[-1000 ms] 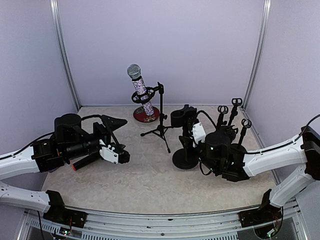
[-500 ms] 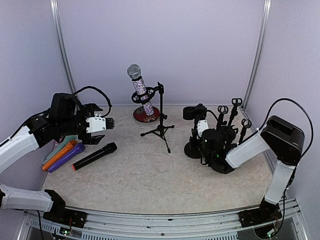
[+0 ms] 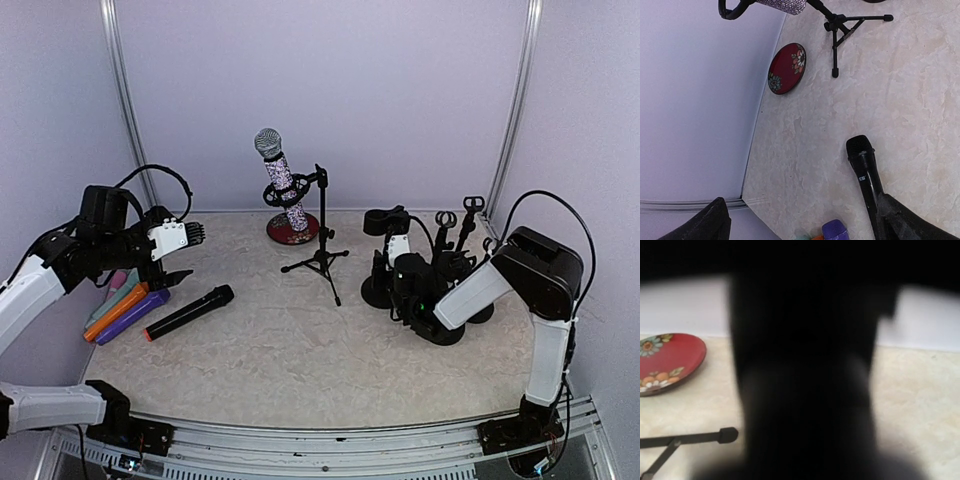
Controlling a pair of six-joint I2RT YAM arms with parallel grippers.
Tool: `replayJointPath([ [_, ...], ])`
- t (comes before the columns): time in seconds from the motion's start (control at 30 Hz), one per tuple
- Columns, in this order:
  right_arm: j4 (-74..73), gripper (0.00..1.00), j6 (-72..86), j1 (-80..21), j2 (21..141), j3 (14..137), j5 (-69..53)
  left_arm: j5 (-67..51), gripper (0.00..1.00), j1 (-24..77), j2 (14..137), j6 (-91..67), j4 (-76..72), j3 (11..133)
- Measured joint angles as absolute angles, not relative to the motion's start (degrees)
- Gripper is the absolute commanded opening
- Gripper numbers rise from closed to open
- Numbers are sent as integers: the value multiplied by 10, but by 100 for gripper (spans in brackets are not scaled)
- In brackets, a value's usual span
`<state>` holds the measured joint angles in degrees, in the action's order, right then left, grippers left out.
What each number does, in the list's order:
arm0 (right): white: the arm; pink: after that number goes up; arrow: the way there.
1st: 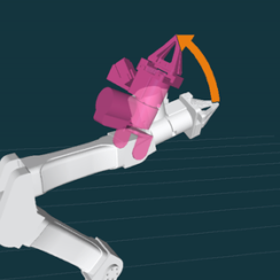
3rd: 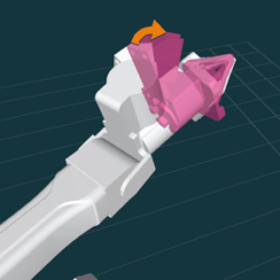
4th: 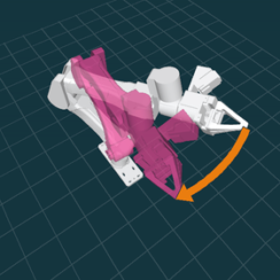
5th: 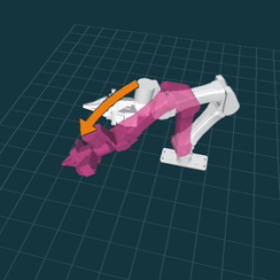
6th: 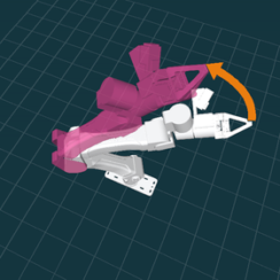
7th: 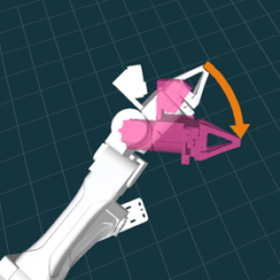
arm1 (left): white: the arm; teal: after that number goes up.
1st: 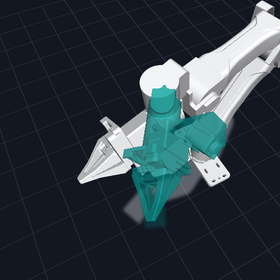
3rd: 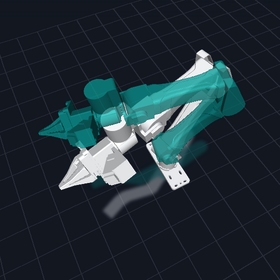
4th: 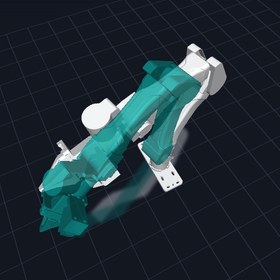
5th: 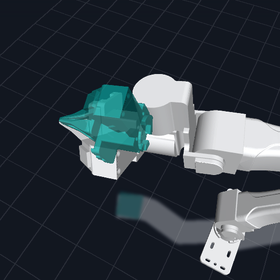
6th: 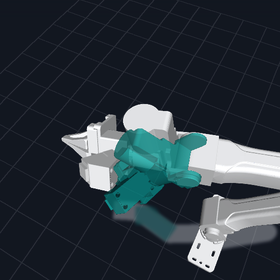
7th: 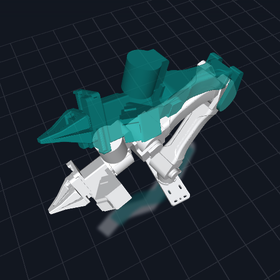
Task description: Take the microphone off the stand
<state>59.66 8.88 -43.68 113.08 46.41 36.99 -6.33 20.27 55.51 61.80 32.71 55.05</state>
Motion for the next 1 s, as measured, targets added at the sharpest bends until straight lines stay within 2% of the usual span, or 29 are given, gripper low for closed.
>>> replayJointPath([
  [0.03,597,93,92,-436,1130,464,371,-66,99,203,559,609,333,554],
  [0.07,597,99,96,-436,1129,464,371,-69,99,203,564,600,340,559],
  [0.23,555,100,124,-436,1097,460,369,-85,99,199,598,552,365,600],
  [0.47,499,100,188,-455,970,395,365,-120,99,196,635,493,399,655],
  [0.8,373,100,276,-573,814,330,442,-162,99,191,672,432,428,696],
  [1.0,292,100,254,-645,749,372,475,-205,98,161,676,389,429,715],
])
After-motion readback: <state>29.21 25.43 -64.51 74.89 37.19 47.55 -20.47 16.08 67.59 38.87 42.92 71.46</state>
